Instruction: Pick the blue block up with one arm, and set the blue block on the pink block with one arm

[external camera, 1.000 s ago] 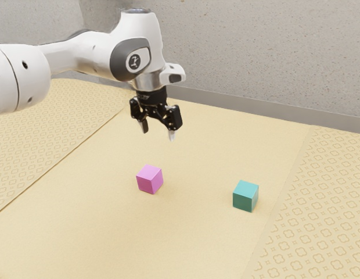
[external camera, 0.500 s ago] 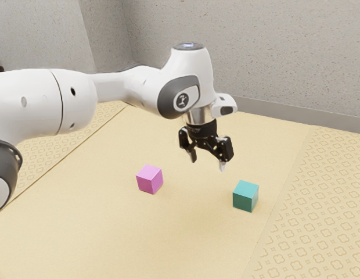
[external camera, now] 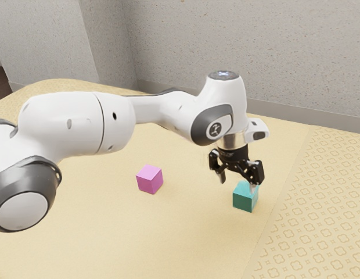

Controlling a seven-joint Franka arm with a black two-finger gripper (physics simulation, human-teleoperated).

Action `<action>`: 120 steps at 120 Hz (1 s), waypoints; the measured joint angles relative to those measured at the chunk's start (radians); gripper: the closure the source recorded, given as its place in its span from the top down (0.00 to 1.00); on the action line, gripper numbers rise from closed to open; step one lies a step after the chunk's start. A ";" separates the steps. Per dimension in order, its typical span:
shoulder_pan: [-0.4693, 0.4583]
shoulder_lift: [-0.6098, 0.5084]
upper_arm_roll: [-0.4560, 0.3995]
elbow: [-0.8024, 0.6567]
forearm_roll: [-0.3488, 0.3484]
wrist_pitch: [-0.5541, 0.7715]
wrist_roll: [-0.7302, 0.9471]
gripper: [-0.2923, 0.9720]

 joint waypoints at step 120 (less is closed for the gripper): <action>0.148 0.362 -0.100 0.303 0.007 0.114 -0.024 0.77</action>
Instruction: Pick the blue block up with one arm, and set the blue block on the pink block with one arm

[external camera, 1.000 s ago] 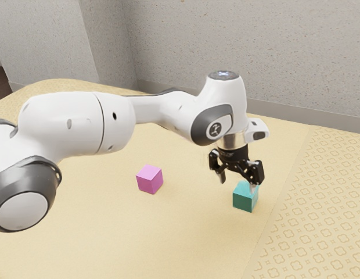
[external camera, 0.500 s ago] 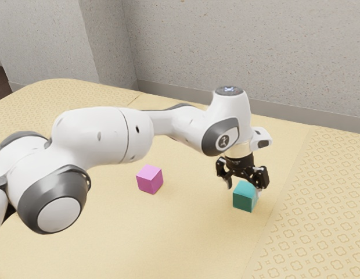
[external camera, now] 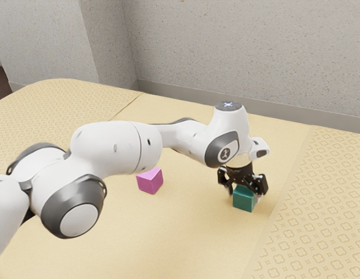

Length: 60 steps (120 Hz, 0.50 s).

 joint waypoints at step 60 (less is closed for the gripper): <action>0.015 0.012 -0.016 0.023 0.070 0.020 0.003 0.49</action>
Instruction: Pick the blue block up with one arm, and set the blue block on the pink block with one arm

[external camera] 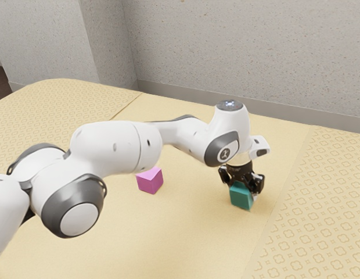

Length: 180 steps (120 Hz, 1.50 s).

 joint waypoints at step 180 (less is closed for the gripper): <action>0.112 -0.466 0.263 -0.496 0.039 -0.164 0.276 0.50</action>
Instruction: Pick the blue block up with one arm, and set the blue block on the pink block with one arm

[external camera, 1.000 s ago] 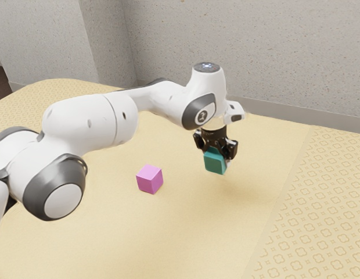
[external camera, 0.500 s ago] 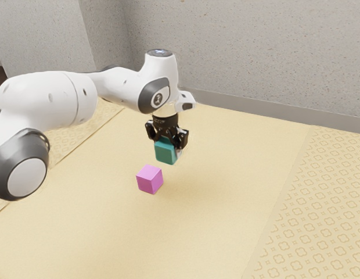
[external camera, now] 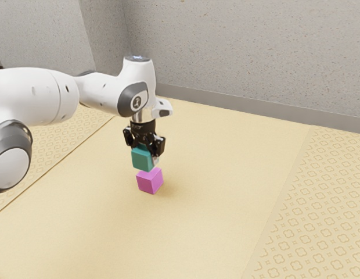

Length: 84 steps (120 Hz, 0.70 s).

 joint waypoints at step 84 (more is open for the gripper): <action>0.044 0.047 -0.022 0.055 0.000 0.023 0.054 0.72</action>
